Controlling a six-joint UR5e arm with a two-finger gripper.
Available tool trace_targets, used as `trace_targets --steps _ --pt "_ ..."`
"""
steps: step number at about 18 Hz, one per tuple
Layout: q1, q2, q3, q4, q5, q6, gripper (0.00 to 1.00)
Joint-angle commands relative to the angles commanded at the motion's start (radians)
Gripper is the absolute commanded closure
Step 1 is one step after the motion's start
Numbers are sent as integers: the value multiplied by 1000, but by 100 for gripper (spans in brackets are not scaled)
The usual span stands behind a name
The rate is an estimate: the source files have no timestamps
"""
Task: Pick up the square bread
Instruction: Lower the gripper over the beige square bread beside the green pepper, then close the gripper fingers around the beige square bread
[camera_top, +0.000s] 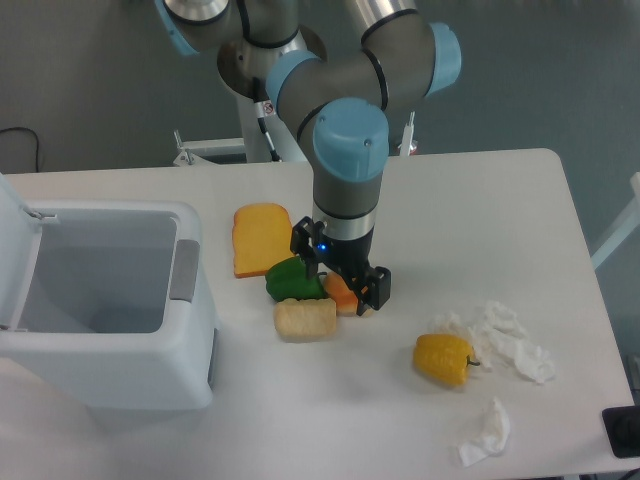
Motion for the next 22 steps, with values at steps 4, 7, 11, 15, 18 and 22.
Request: trace_targets --steps 4,7,11,15,18,22 --pt "-25 -51 0 -2 35 -8 0" --pt "-37 -64 -17 -5 44 -9 0" --pt "-48 -95 -23 -3 45 -20 0" --pt "-55 -114 -23 -2 44 -21 0" --pt "-57 -123 -23 -3 46 -25 0" --pt "-77 -137 -40 -6 51 -31 0"
